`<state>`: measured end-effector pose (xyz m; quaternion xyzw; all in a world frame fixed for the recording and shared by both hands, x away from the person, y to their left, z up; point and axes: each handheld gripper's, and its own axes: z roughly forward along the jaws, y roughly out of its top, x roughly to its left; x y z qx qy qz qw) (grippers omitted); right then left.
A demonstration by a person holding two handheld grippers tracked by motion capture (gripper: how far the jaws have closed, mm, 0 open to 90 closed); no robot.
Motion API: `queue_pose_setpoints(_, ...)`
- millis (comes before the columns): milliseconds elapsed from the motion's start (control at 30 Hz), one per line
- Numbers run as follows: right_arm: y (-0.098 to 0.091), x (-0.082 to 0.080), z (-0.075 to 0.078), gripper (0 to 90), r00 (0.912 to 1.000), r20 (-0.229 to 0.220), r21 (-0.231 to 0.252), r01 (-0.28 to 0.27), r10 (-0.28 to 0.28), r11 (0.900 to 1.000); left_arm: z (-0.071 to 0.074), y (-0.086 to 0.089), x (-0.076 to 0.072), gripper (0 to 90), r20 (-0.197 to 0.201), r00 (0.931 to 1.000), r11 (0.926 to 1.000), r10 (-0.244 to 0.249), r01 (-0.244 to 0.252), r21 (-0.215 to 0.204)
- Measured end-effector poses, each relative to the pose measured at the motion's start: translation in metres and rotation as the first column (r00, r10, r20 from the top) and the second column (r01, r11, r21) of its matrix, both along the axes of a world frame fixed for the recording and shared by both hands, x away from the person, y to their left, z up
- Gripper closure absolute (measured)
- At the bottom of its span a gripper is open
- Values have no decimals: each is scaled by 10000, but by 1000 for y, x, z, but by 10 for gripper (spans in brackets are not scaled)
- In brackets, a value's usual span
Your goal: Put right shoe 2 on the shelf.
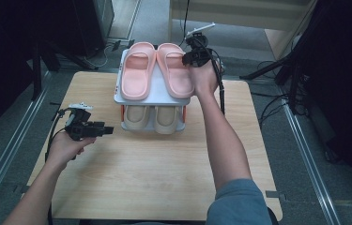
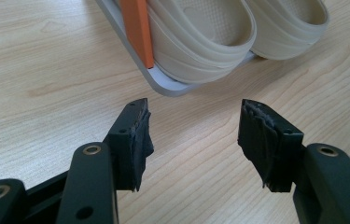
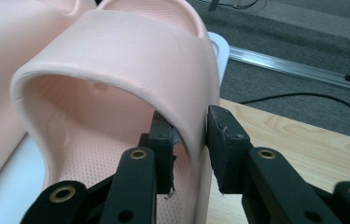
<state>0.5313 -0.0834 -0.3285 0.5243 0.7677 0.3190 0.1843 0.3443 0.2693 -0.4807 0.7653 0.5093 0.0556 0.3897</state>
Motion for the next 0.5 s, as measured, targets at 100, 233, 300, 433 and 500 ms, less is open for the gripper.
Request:
queue_pose_setpoints(100, 0, -5, -1, 701, 9999, -22, 223, -161, 161, 9996, 0, -1, 1, 434, 4, 10000, 10000, -61, 61, 50)
queue_pose_setpoints(233, 2, -14, -3, 672, 9986, 67, 390, -521, 519, 9979, -1, -5, 3, 434, -38, 9999, 9998, -168, 169, 125)
queue_pose_setpoints(300, 3, -20, -4, 646, 9973, 198, 506, -716, 706, 9962, -2, -6, 4, 435, -27, 9998, 9998, -178, 179, 83)
queue_pose_setpoints(433, 5, -28, -5, 603, 9956, 334, 596, -897, 878, 9942, -2, -5, 5, 433, -95, 9998, 9999, -151, 151, -44)
queue_pose_setpoints(500, 5, -31, -5, 603, 9946, 338, 729, -1007, 984, 9922, -2, -4, 6, 432, -95, 9999, 9999, -87, 86, -131)
